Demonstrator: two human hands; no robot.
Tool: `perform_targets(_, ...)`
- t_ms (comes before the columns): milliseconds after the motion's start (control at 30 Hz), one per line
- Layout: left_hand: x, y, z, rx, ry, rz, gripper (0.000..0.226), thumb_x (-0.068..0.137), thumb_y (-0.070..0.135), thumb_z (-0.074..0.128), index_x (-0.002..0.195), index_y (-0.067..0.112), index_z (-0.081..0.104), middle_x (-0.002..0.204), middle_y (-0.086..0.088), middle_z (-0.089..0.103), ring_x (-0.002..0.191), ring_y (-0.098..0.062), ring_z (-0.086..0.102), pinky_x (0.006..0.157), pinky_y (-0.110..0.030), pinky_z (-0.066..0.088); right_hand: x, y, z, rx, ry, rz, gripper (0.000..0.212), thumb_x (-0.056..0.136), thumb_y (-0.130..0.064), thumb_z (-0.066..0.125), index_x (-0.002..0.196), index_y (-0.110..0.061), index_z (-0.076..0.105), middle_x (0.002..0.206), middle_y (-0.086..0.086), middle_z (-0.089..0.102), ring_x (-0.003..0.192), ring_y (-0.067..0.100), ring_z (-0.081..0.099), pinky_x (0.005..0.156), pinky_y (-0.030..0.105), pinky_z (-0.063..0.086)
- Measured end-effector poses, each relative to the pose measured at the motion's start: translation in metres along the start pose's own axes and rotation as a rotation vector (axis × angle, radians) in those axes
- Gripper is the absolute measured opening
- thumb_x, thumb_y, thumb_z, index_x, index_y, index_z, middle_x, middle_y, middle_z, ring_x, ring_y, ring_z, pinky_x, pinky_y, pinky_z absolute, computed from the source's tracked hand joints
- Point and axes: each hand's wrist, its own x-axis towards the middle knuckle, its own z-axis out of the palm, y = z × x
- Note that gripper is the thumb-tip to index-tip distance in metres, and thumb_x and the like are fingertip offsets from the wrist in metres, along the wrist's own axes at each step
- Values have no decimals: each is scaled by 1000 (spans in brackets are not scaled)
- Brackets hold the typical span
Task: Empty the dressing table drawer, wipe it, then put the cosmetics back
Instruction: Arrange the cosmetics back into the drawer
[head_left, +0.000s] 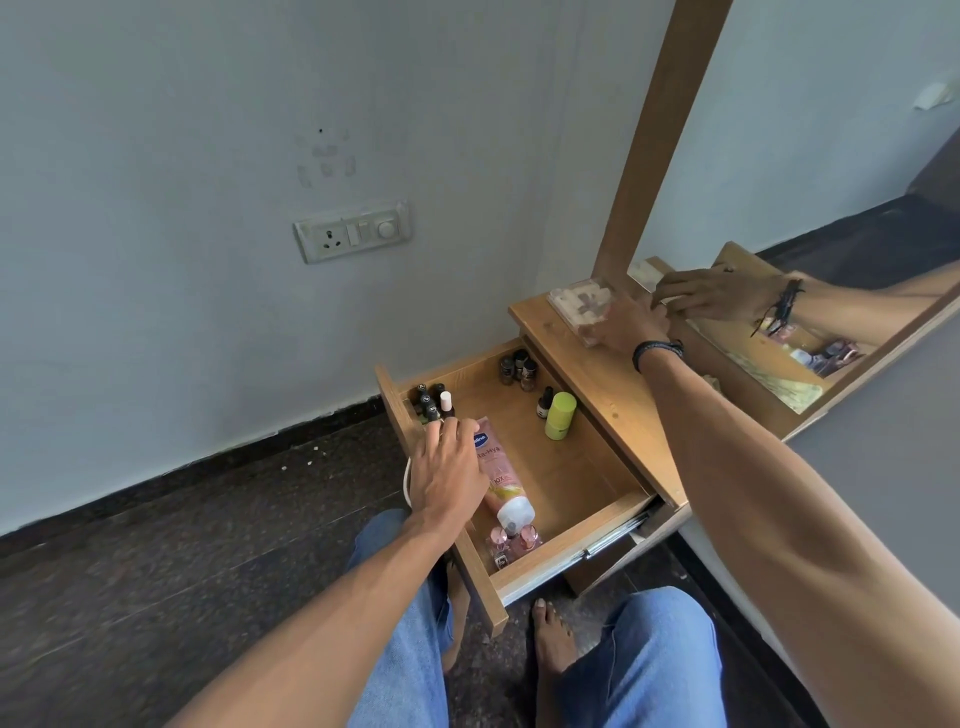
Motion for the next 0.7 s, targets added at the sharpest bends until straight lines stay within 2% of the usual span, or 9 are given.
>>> perform_targets(133, 2, -3, 3, -12, 17, 1, 52, 77, 30, 74, 123, 24, 50, 122, 3, 57, 112, -17, 45, 92, -30, 45, -3, -7, -6, -19, -11, 36, 108, 69, -60, 82, 155, -19, 32, 157, 23, 30, 143, 45, 25, 114, 57, 25)
perform_targets(267, 3, -1, 5, -36, 11, -2, 58, 76, 32, 77, 125, 23, 48, 125, 1, 58, 114, -18, 45, 94, -31, 46, -4, -7, -6, -22, -34, 24, 110, 68, -61, 84, 154, -18, 31, 160, 25, 23, 146, 45, 22, 116, 59, 22)
perform_targets(500, 2, -3, 4, -35, 14, 6, 58, 76, 33, 78, 125, 22, 49, 125, 2, 59, 113, -17, 47, 95, -31, 46, -11, -9, 1, -15, -33, -8, 102, 67, -59, 84, 148, -18, 37, 152, 24, 36, 141, 44, 31, 113, 55, 27)
perform_targets(700, 3, -4, 6, -29, 16, 20, 56, 76, 32, 76, 124, 22, 49, 123, 3, 59, 112, -16, 47, 96, -29, 43, -28, -10, 12, -4, 82, -25, 94, 60, -68, 81, 135, -22, 48, 141, 23, 45, 130, 42, 40, 107, 52, 31)
